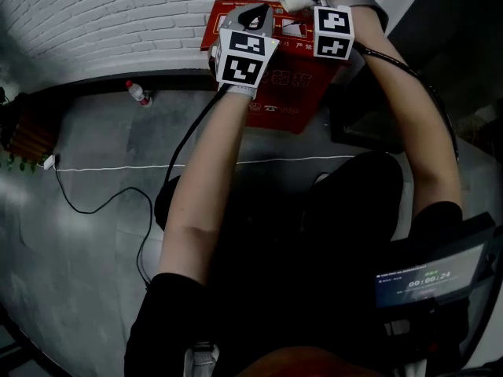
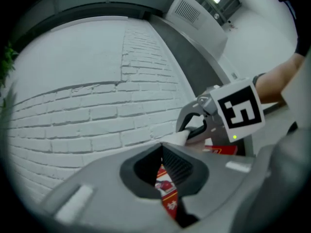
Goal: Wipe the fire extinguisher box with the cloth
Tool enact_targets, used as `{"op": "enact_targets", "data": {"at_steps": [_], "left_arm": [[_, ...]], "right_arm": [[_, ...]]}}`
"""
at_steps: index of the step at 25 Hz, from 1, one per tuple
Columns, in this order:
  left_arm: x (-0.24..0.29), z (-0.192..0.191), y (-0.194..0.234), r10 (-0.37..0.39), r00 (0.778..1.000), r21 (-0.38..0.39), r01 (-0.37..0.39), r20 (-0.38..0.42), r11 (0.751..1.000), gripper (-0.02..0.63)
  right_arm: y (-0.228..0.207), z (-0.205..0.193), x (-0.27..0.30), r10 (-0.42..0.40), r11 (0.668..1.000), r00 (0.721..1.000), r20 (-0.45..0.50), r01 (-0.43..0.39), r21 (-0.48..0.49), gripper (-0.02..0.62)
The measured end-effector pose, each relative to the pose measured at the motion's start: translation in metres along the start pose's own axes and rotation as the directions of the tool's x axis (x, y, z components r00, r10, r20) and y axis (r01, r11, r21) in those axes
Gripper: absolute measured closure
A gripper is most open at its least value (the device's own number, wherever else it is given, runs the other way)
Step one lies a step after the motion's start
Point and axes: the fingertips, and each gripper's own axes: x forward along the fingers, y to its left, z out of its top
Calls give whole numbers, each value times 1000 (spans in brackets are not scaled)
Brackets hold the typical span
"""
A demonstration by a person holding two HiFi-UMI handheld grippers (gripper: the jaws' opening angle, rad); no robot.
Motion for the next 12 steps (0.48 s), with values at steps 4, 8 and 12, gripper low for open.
{"op": "enact_targets", "data": {"at_steps": [4,8,12], "left_arm": [[-22,-27,44,62,997,5,-61,-42,998,606],[-43,-40,89,116,991,-15,-117,-66,993,606],[-57,-51,123,160,984,-98,-167,-72,981,606]], "right_arm": [[-6,57,15,-22,1000,998,66,23,-14,506],[-23,109,19,-33,999,991,127,36,-26,506],[-24,156,29,-31,998,984,176,41,-53,506]]}}
